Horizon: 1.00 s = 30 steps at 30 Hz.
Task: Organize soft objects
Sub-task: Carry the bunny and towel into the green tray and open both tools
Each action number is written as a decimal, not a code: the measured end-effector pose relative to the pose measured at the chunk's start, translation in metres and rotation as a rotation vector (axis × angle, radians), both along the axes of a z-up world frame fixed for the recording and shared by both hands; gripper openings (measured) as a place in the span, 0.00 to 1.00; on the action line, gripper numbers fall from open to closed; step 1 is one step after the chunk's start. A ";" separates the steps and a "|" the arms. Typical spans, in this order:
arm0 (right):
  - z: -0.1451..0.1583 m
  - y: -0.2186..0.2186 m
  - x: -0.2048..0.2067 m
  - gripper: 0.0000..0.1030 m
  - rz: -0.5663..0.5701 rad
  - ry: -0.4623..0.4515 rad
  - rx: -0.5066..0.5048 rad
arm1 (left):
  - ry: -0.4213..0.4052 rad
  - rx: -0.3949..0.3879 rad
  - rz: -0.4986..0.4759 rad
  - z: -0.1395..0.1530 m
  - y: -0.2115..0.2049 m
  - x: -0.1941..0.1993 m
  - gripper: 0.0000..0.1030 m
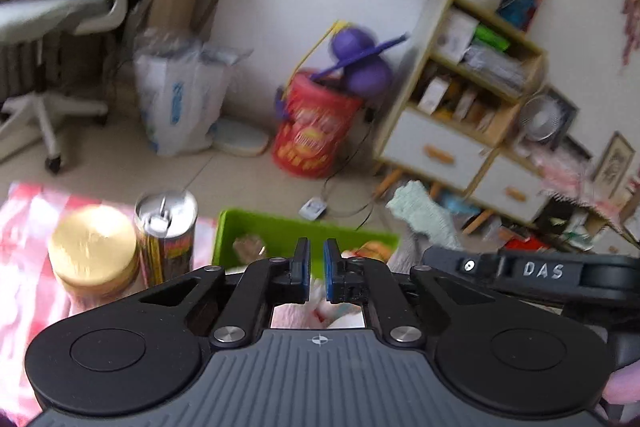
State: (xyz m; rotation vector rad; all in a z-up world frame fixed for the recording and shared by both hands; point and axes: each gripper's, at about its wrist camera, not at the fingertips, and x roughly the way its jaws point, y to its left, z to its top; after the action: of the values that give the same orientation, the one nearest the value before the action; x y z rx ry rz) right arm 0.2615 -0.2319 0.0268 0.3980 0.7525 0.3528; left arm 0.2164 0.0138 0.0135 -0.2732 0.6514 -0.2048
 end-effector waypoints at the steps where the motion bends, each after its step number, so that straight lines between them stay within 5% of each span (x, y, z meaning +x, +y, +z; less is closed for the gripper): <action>1: -0.005 0.000 0.004 0.00 0.003 0.009 -0.002 | 0.002 -0.015 -0.005 -0.006 0.003 0.000 0.04; 10: -0.031 0.011 0.031 0.00 0.042 0.034 -0.051 | 0.055 -0.008 0.008 -0.042 0.022 0.002 0.11; 19: -0.041 0.026 0.053 0.02 0.039 0.041 -0.057 | 0.039 0.011 -0.013 -0.043 0.015 0.008 0.14; 26: -0.034 0.022 0.049 0.31 0.021 0.040 -0.041 | 0.032 0.024 -0.014 -0.040 0.015 0.005 0.19; 30: -0.026 0.018 0.041 0.35 0.009 0.036 -0.045 | 0.043 0.041 -0.021 -0.036 0.013 0.001 0.28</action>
State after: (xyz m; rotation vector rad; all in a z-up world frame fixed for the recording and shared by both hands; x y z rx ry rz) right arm 0.3024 -0.2138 0.0006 0.3600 0.7961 0.3370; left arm 0.2170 0.0265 -0.0227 -0.2318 0.7010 -0.2061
